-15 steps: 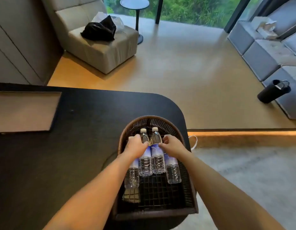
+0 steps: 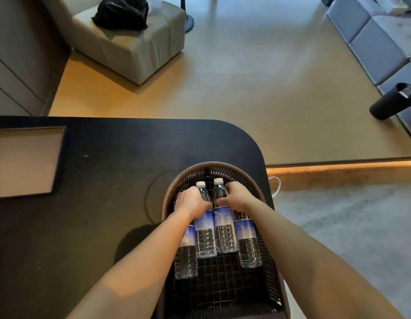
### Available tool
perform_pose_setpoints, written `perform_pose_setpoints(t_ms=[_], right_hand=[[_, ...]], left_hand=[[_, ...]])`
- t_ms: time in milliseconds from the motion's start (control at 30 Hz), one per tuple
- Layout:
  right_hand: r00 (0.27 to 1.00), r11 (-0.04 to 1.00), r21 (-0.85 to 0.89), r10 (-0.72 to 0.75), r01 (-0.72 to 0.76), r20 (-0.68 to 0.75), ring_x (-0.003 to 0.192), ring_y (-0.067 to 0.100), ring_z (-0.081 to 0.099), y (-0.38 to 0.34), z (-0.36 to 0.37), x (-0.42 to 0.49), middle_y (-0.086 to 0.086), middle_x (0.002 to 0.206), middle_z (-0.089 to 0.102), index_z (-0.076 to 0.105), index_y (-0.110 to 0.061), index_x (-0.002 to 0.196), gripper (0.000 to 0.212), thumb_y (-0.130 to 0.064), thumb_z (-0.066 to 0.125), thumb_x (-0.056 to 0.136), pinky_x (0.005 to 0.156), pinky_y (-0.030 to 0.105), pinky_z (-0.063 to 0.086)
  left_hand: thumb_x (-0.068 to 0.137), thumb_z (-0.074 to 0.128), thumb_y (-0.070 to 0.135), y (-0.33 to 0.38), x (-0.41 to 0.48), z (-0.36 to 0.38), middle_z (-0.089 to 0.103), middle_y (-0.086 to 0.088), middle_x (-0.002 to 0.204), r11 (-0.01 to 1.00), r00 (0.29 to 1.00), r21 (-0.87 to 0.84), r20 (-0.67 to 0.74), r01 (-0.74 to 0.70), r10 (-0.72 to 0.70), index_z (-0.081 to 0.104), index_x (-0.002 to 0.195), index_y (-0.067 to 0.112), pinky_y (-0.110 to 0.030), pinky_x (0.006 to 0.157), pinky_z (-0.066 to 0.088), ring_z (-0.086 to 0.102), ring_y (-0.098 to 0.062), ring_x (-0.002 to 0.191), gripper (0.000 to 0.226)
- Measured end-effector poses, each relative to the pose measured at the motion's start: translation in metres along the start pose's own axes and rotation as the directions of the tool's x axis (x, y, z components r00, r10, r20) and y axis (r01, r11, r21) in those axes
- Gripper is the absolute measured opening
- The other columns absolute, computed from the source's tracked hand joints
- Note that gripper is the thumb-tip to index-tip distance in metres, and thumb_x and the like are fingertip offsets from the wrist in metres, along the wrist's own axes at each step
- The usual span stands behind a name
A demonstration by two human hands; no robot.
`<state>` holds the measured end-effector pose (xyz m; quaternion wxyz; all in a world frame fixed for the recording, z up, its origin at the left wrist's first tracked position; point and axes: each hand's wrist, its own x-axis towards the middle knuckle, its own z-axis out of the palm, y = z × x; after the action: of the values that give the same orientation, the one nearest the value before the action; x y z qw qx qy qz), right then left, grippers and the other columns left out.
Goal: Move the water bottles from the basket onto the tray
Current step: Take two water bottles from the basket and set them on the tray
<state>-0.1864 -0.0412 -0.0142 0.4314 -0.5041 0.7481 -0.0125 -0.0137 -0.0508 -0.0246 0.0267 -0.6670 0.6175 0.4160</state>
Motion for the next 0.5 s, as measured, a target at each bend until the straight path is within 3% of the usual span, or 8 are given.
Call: perform_pose_setpoints(t_ms=[200,333,400,500], right_hand=[[0.999,0.996,0.087,-0.038,0.036,0.023,0.090,0.023,0.072,0.004,-0.002,-0.017,0.007,0.100,0.072,0.066,-0.014,0.101,0.045,-0.028,0.093,0.068,0.083,0.046,0.062],[0.987,0.981,0.115,-0.147,0.154,-0.067,0.107,0.016,0.061,0.013,-0.004,-0.062,0.000,0.121,0.052,0.055,-0.020,0.124,0.068,-0.039,0.091,0.070,0.094,0.036,0.056],[0.971,0.955,0.184,-0.218,0.233,-0.099,0.109,0.012,0.065,0.024,0.000,-0.087,-0.001,0.122,0.059,0.052,-0.023,0.128,0.066,-0.036,0.089,0.074,0.098,0.038,0.057],[0.952,0.922,0.249,-0.261,0.295,-0.163,0.106,0.004,0.070,0.038,0.010,-0.122,-0.009,0.116,0.071,0.049,-0.027,0.131,0.062,-0.025,0.086,0.082,0.096,0.038,0.059]], left_hand=[[0.072,0.086,0.056,0.000,-0.015,0.000,0.071,-0.011,0.108,1.000,0.999,0.027,-0.048,0.002,-0.001,0.063,0.099,0.012,-0.047,0.088,0.055,0.063,-0.035,0.108,0.056],[0.076,0.087,0.050,-0.003,-0.049,-0.003,0.052,-0.003,0.116,0.991,0.994,-0.091,-0.073,-0.093,0.086,0.060,0.114,0.018,-0.039,0.097,0.048,0.048,-0.025,0.120,0.057],[0.077,0.088,0.043,-0.008,-0.072,-0.001,0.047,0.003,0.115,0.967,0.979,-0.165,-0.096,-0.191,0.177,0.055,0.121,0.023,-0.033,0.095,0.046,0.048,-0.018,0.116,0.059],[0.079,0.087,0.039,-0.017,-0.101,0.002,0.060,0.008,0.119,0.920,0.951,-0.245,-0.101,-0.307,0.291,0.053,0.127,0.029,-0.034,0.094,0.053,0.061,-0.012,0.109,0.059]])
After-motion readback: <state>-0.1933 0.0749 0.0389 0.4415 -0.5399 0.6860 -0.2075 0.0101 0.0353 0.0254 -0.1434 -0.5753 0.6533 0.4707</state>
